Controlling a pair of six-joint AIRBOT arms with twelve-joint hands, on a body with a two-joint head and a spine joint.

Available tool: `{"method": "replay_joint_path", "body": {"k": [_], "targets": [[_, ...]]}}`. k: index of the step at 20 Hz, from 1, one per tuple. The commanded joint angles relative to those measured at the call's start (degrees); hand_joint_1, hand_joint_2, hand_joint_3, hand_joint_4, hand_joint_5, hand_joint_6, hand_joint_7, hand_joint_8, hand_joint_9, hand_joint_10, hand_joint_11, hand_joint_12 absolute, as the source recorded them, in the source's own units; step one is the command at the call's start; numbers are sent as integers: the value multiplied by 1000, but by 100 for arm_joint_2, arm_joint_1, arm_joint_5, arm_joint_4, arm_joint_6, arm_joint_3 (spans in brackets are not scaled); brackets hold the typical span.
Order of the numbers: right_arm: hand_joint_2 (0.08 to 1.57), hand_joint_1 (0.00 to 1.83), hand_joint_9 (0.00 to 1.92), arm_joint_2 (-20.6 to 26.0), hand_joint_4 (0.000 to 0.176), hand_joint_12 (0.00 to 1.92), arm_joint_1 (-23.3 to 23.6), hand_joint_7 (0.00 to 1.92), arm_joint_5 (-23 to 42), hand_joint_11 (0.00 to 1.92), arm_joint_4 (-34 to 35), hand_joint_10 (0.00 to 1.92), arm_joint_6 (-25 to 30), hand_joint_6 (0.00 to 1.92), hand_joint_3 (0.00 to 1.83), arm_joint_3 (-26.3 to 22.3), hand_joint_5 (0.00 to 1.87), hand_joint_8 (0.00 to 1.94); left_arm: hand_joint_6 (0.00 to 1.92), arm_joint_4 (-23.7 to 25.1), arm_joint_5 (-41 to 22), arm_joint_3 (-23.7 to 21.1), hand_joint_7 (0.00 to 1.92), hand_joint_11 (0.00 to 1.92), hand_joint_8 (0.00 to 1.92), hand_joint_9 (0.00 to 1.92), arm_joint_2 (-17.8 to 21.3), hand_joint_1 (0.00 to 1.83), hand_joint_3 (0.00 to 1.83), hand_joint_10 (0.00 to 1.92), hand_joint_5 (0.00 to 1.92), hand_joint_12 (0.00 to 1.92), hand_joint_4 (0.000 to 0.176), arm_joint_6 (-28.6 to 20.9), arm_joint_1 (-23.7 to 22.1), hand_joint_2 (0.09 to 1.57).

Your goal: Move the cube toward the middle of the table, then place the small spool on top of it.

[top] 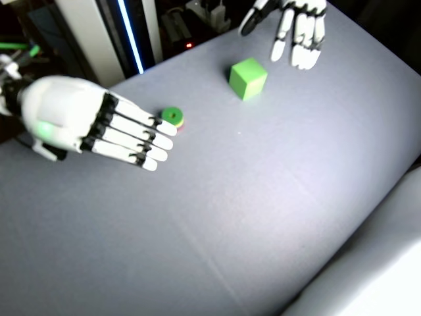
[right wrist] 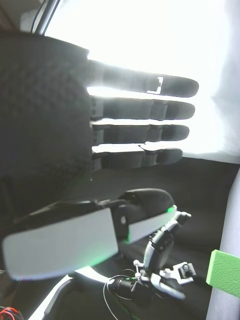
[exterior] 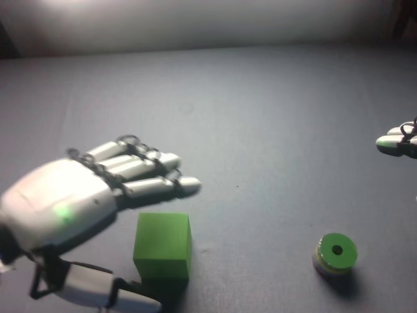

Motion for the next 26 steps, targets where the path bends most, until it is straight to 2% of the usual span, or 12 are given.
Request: {"method": "replay_joint_path", "body": {"k": [1, 5, 12, 14, 15, 16, 17, 18, 19, 20, 23, 26], "targets": [[1374, 695, 449, 4, 0, 834, 54, 465, 688, 133, 76, 0, 26, 6, 0, 32, 493, 4, 3, -38, -448, 36, 181, 8, 0, 211, -39, 593, 0, 1, 303, 681, 176, 18, -99, 838], [1363, 665, 483, 4, 0, 883, 52, 461, 672, 194, 77, 1, 27, 0, 1, 26, 529, 0, 0, -333, -10, 53, 153, 1, 0, 217, -223, 568, 0, 0, 257, 743, 176, 791, -264, 848], [1366, 646, 460, 5, 0, 818, 52, 459, 666, 181, 86, 0, 33, 2, 0, 27, 539, 0, 1, -474, 483, 215, 183, 0, 1, 280, -538, 663, 0, 7, 288, 717, 154, 1205, -514, 809], [1362, 643, 468, 5, 0, 819, 52, 456, 666, 195, 90, 6, 34, 3, 0, 26, 546, 1, 0, -490, 556, 219, 285, 1, 1, 396, -555, 724, 0, 7, 334, 930, 144, 1281, -535, 827], [1361, 683, 480, 5, 0, 831, 52, 457, 666, 210, 93, 9, 34, 3, 0, 26, 549, 1, 4, -509, 584, 222, 435, 77, 10, 582, -562, 845, 3, 65, 430, 1074, 127, 1318, -542, 907], [1365, 670, 508, 5, 0, 843, 52, 463, 666, 251, 98, 14, 34, 3, 1, 26, 553, 2, 775, -562, 593, 245, 836, 470, 1122, 946, -580, 1206, 6, 479, 812, 1383, 0, 1317, -544, 1155], [1365, 670, 508, 5, 0, 843, 52, 463, 666, 251, 100, 14, 34, 3, 1, 26, 553, 2, 775, -578, 590, 252, 836, 470, 1122, 946, -586, 1206, 6, 479, 812, 1383, 0, 1313, -545, 1155], [1364, 682, 510, 4, 0, 840, 52, 455, 666, 249, 104, 11, 34, 1, 0, 25, 549, 1, 985, -597, 552, 269, 795, 646, 1441, 905, -595, 1219, 6, 915, 803, 1331, 0, 1284, -546, 1206], [1364, 697, 508, 4, 0, 827, 50, 455, 666, 247, 114, 7, 34, 0, 0, 21, 548, 1, 970, -607, 484, 314, 736, 711, 1417, 858, -608, 1329, 4, 1393, 794, 1338, 0, 1176, -548, 1202], [1367, 705, 492, 3, 0, 818, 47, 443, 666, 232, 121, 1, 34, 0, 1, 19, 540, 0, 966, -622, 436, 346, 706, 716, 1441, 832, -613, 1349, 0, 1507, 797, 1402, 0, 1113, -564, 1208], [1361, 720, 497, 3, 0, 820, 43, 453, 666, 235, 134, 3, 34, 0, 0, 21, 542, 4, 849, -642, 328, 486, 775, 795, 1510, 806, -612, 1241, 0, 1392, 926, 1583, 0, 996, -793, 1190], [1360, 754, 526, 0, 0, 941, 44, 499, 667, 225, 136, 4, 34, 1, 0, 27, 548, 2, 940, -604, 331, 801, 709, 853, 1651, 803, -734, 1212, 1, 1499, 813, 1686, 0, 722, -1154, 1241]]}}
